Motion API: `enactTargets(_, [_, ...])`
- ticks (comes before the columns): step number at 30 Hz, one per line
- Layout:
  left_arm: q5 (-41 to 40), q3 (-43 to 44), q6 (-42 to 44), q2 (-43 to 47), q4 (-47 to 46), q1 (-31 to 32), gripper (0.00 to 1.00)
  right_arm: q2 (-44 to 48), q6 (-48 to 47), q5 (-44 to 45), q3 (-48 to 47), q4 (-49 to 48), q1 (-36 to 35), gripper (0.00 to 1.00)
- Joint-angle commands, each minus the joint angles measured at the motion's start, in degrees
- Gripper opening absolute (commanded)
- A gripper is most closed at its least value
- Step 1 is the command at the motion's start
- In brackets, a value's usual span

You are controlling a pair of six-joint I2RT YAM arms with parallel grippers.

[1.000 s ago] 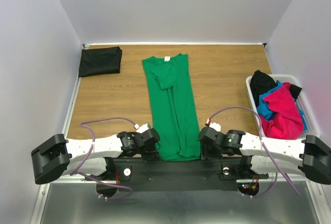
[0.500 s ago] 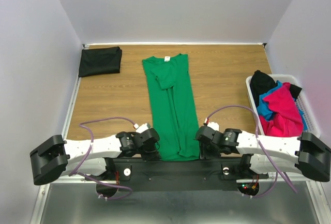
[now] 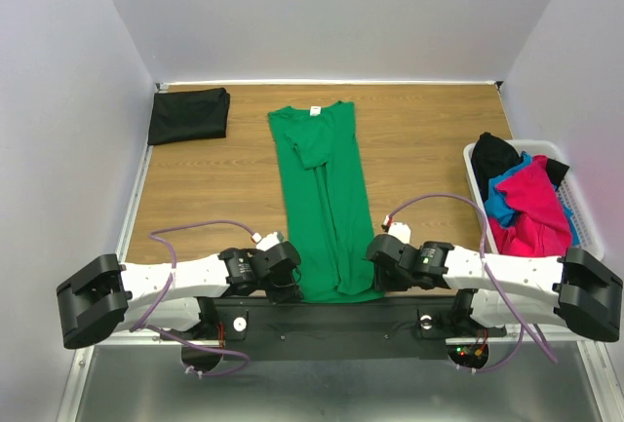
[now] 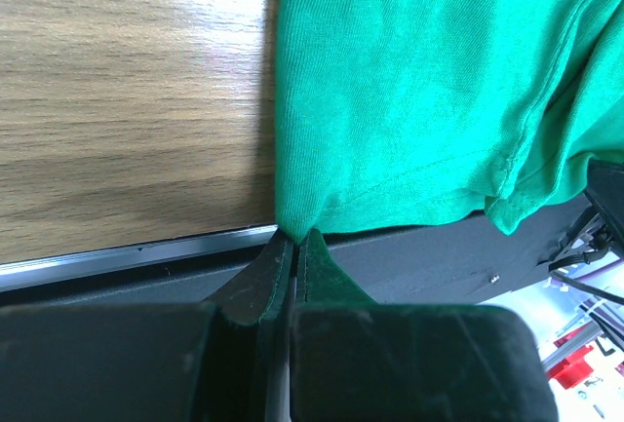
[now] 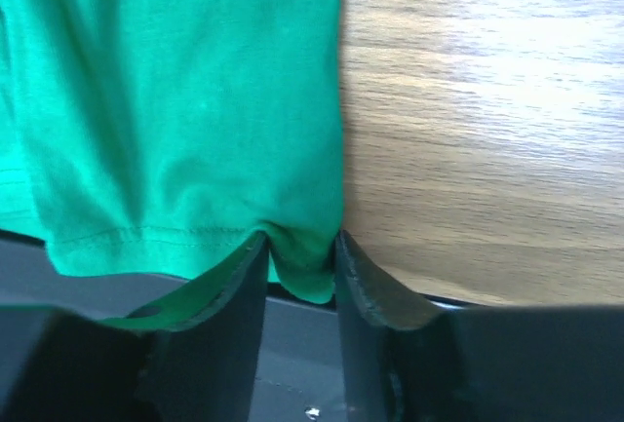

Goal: Fold and stack the t-shirts
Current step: Fold the tshirt

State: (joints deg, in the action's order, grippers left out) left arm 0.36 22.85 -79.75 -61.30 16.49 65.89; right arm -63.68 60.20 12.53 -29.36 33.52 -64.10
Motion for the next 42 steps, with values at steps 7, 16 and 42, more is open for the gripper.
enactTargets(7, [-2.29, -0.44, -1.11, 3.11, 3.63, -0.23, 0.0, 5.48, 0.88, -7.16, 4.49, -1.97, 0.11, 0.19])
enactTargets(16, [-1.07, -0.62, -0.41, 7.16, 2.06, -0.32, 0.0, 8.05, -1.67, -8.5, 2.57, 3.31, 0.11, 0.06])
enactTargets(42, [-13.37, 23.71, 18.73, -6.28, 0.91, -21.67, 0.0, -13.22, -18.1, 15.24, -29.95, -5.82, 14.7, 0.0])
